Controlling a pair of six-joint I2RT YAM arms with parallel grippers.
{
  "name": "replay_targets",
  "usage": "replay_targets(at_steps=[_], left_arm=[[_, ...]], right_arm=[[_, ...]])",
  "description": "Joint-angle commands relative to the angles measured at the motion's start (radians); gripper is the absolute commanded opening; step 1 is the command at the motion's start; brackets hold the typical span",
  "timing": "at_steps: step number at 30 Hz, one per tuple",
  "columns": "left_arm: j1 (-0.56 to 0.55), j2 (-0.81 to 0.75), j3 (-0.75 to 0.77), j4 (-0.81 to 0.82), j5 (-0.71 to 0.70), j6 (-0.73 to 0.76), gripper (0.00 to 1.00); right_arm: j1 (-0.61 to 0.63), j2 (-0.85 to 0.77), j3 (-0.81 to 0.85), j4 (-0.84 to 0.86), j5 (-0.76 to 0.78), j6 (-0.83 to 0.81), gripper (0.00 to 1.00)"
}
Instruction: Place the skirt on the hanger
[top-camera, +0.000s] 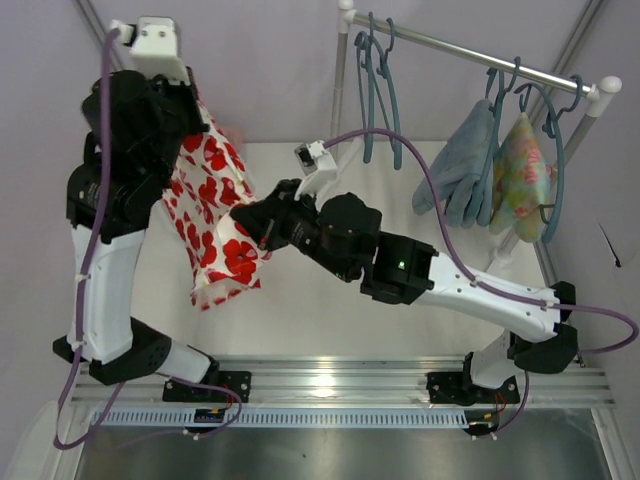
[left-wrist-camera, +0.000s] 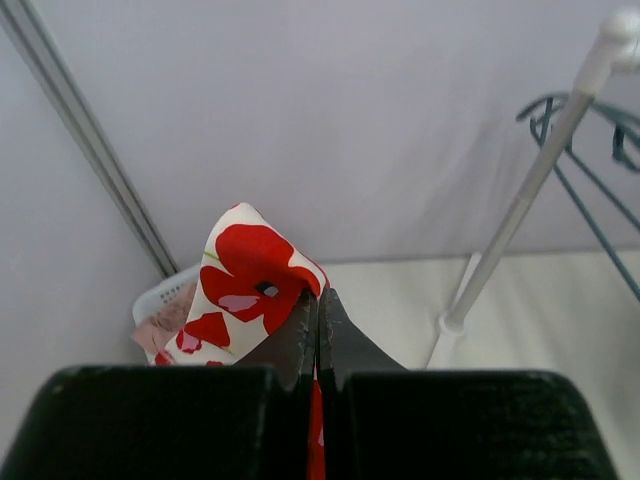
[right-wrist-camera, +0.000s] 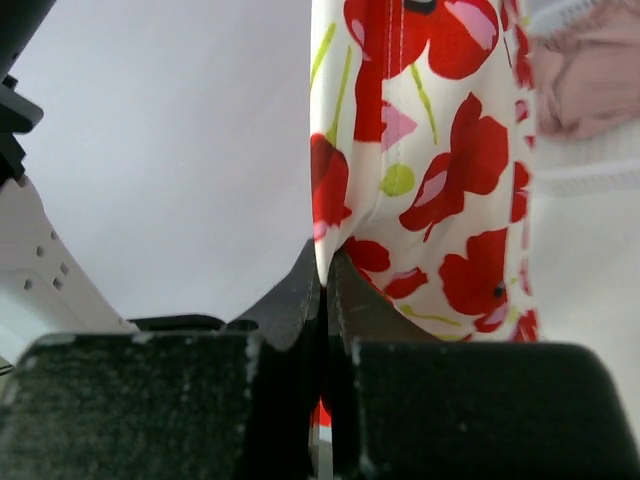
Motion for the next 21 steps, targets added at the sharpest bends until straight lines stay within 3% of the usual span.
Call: replay_targets(at_steps=[1,5,6,11,12,16,17,21], left_arm=[[-0.013,0.128,-0.003,-0.136,0.027,0.045,0.0],[-0.161,0.219,-0.221,-0.081,-0.066,0.037,0.0],[-0.218,0.237,-0.299,-0.049,-0.082,0.031,0.0],[-0.306,0.393,-0.53,0.231,0.002,-0.073,0.0],[-0.327,0.427,-0.536,0.305,0.013,-0.115,0.0],[-0.386,0.625,-0.409,0.355,0.019,-0.193,0.0],[-0.402,0.698,-0.311,0.359,0.027,-0.222,0.0],[-0.418,0.831,-0.163,0.405,0.114,-0.287,0.0]], right_arm=[[0.013,-0.134,-0.098,-0.107,0.109,0.126,0.0],[-0.048,-0.353,-0.498,-0.124,0.141,0.387,0.0],[-0.059,-0.403,-0.672,-0.13,0.143,0.483,0.0],[-0.087,-0.734,-1.125,-0.153,0.239,0.639,0.0],[-0.107,-0.782,-1.222,-0.164,0.262,0.648,0.0],[-0.212,-0.981,-1.333,-0.278,0.279,0.615,0.0],[-0.243,-1.008,-1.339,-0.297,0.276,0.56,0.0],[-0.428,-1.071,-1.338,-0.383,0.206,0.426,0.0]])
